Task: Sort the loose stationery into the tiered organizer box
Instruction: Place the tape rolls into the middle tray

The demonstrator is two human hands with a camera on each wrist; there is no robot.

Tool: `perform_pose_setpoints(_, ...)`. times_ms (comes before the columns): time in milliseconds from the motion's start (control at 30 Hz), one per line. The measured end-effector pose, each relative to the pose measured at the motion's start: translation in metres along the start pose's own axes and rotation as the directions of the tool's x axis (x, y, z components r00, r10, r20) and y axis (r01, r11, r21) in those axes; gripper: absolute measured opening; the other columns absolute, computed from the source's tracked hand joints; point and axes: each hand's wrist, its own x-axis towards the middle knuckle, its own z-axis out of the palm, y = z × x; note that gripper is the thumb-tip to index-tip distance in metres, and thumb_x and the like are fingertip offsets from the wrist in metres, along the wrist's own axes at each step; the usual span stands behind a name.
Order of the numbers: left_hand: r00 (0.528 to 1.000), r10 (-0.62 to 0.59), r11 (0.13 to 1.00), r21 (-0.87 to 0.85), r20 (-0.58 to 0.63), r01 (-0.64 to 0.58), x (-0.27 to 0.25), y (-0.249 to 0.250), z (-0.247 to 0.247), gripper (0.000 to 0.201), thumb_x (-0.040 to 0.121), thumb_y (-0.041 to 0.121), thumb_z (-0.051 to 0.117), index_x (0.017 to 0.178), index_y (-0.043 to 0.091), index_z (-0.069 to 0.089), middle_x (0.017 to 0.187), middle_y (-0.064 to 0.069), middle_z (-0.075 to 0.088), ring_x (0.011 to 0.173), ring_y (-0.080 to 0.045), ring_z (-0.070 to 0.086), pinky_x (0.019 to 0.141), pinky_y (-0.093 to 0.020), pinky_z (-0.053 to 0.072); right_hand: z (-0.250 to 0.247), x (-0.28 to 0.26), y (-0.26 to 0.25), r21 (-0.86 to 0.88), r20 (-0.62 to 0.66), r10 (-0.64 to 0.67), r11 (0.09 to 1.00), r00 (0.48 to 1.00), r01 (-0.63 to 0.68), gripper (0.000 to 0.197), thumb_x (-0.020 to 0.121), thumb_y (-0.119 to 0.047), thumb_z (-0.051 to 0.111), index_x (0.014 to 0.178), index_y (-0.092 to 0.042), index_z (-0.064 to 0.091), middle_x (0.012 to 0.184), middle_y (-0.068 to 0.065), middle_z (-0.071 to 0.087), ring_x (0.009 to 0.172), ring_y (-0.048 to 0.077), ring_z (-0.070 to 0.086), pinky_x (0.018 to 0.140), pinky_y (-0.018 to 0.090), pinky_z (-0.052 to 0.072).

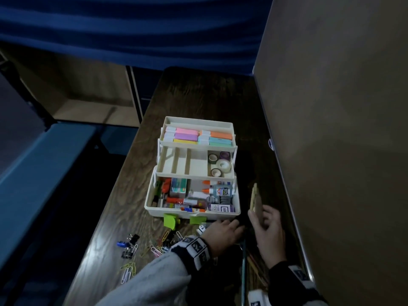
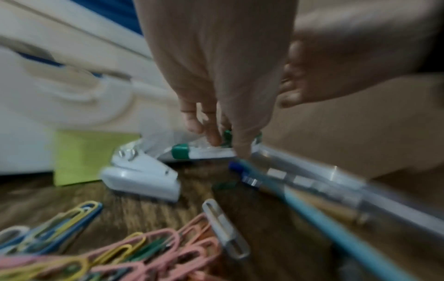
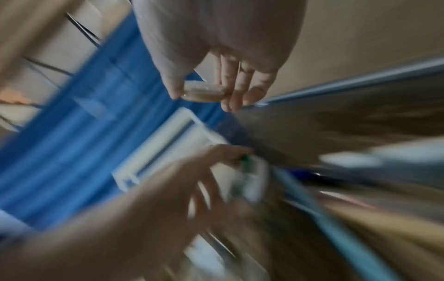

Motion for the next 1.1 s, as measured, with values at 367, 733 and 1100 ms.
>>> perform_pose_setpoints(367,0.893,-0.307,0.887,-0.438,-0.331,0.143,-0.141,-0.065,-0.041,0.059,0.094,0.03,0.043,0.148,0.026,0.019,0.141,0.011,0.031,0.118,-0.004,0.045,0.091,-0.018,0.043,0.127,0.075,-0.103,-0.632,0.411,-0.213,0.634,0.886,0.446,0.045,0.085,-0.046,0.061,0.115,-0.015,0.052,0.123,0.008,0.043,0.12,0.028,0.042,0.094,0.038,0.041)
perform_pose_setpoints(733,0.931,-0.226,0.973,-0.114,-0.285,0.202,-0.081,-0.147,-0.088,0.073,0.088,0.007,0.059,0.148,0.017,0.019,0.145,-0.002,0.034,0.099,-0.014,0.056,0.081,-0.026,0.053,0.146,0.071,-0.095,-0.697,0.423,-0.17,0.567,0.89,0.44,0.042,0.093,-0.028,0.042,0.132,-0.044,0.046,0.135,0.004,0.031,0.127,0.027,0.026,0.108,0.047,0.026)
perform_pose_setpoints(1100,0.983,-0.173,0.976,0.125,-0.06,0.179,-0.009,-0.156,-0.098,0.068,0.086,0.003,0.051,0.146,0.025,0.025,0.149,0.0,0.033,0.116,-0.028,0.046,0.093,-0.041,0.042,0.05,0.004,-0.042,-0.587,0.286,-0.148,0.754,0.947,0.296,0.023,0.097,-0.035,0.046,0.115,-0.034,0.06,0.121,-0.006,0.038,0.118,0.014,0.032,0.096,0.035,0.03)
